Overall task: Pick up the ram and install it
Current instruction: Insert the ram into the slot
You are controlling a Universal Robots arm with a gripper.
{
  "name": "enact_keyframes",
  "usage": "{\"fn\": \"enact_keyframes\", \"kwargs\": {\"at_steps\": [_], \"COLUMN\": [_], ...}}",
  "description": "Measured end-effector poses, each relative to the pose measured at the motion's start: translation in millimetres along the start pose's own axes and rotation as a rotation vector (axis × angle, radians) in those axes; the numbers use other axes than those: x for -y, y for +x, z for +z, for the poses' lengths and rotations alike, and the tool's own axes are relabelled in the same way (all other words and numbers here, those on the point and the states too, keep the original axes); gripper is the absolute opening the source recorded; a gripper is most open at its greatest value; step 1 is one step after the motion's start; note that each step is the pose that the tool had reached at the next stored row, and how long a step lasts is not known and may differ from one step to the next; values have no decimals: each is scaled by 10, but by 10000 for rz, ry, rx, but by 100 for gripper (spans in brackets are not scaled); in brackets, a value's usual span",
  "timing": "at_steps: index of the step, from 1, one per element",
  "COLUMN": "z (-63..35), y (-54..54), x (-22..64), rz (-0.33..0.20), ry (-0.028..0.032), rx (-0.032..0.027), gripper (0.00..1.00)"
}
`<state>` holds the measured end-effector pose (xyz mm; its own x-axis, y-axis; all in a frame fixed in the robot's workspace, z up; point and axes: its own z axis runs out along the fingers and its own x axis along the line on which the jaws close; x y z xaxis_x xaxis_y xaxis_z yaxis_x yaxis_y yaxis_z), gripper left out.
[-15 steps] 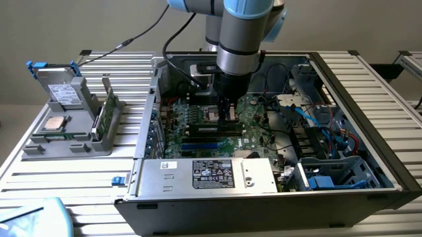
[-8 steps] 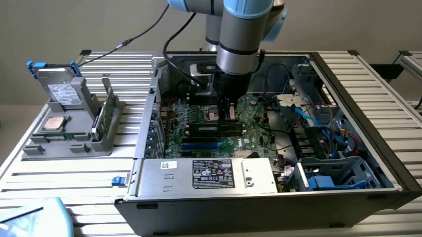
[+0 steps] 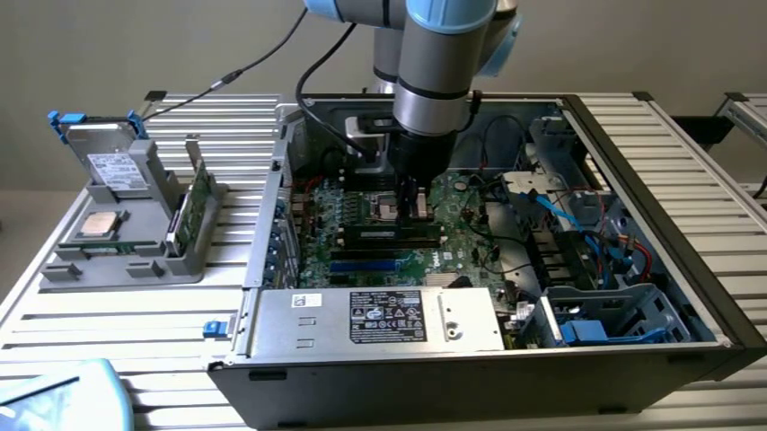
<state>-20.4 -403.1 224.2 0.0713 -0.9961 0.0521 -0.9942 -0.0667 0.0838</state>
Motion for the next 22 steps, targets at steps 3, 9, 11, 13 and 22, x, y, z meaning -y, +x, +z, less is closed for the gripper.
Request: {"fn": "enact_keyframes", "kwargs": {"at_steps": [3, 9, 11, 13, 22], "z": [1, 4, 5, 7, 15], "y": [-1, -4, -5, -7, -17], "x": [-8, -22, -28, -33, -39], "rz": [1, 6, 8, 10, 12], "ry": [24, 109, 138, 151, 169], "rx": [-5, -12, -17, -30, -47], "gripper": [14, 14, 14, 14, 14]}}
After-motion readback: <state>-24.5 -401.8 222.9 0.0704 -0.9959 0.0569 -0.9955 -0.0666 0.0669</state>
